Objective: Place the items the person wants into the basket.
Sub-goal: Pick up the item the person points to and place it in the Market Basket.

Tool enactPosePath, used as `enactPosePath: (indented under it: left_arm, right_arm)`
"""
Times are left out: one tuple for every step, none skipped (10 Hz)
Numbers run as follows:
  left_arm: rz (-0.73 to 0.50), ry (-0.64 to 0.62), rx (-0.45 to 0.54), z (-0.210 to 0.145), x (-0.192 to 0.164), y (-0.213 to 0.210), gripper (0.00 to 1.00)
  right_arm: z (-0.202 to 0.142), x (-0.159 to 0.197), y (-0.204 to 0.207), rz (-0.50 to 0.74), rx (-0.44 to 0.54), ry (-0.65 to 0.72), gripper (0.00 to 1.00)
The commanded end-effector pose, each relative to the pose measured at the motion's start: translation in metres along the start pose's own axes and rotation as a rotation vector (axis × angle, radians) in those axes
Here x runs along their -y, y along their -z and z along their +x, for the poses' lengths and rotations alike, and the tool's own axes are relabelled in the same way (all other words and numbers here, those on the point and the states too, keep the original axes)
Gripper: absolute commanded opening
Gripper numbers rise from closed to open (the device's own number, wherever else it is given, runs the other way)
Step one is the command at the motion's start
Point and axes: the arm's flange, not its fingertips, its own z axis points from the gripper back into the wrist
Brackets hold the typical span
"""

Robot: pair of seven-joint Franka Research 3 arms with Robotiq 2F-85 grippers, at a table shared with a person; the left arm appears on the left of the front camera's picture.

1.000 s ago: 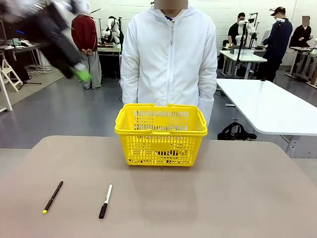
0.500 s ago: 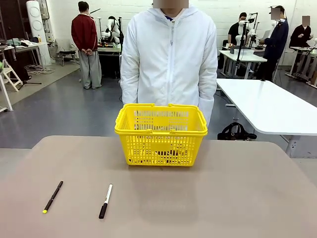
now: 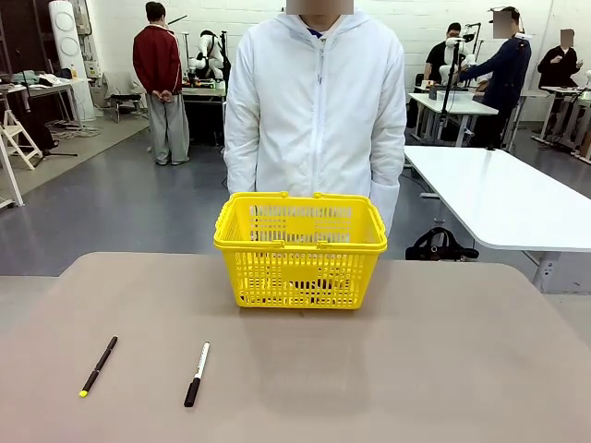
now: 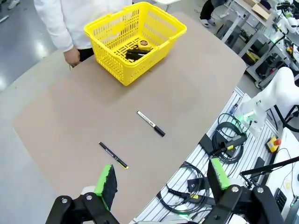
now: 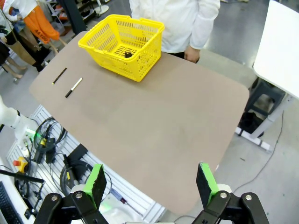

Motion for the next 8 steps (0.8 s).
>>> enactPosePath:
  left_arm:
    - [0.011, -0.019, 0.029, -0.0004, -0.0062, 0.0095, 1.00]
    - [0.000, 0.000, 0.000, 0.0000, 0.0000, 0.0000, 1.00]
    - [0.000, 0.000, 0.000, 0.0000, 0.0000, 0.0000, 1.00]
    - [0.000, 0.000, 0.000, 0.0000, 0.0000, 0.0000, 1.00]
    - [0.000, 0.000, 0.000, 0.0000, 0.0000, 0.0000, 1.00]
    - [0.000, 0.000, 0.000, 0.0000, 0.0000, 0.0000, 1.00]
    - [0.000, 0.000, 0.000, 0.0000, 0.0000, 0.0000, 1.00]
    - [0.000, 0.000, 0.000, 0.0000, 0.0000, 0.0000, 1.00]
  right_arm:
    - [0.0011, -0.0015, 0.0018, 0.024, 0.011, -0.014, 1.00]
    - [0.0011, -0.0015, 0.0018, 0.024, 0.011, -0.014, 1.00]
    - [0.0011, -0.0015, 0.0018, 0.024, 0.011, -0.014, 1.00]
    - [0.0011, -0.0015, 0.0018, 0.024, 0.011, -0.014, 1.00]
    - [0.0011, -0.0015, 0.0018, 0.024, 0.011, -0.014, 1.00]
    - [0.0011, -0.0015, 0.0018, 0.024, 0.011, -0.014, 1.00]
    - [0.0011, -0.0015, 0.0018, 0.024, 0.011, -0.014, 1.00]
    - [0.0011, -0.0015, 0.0018, 0.024, 0.011, -0.014, 1.00]
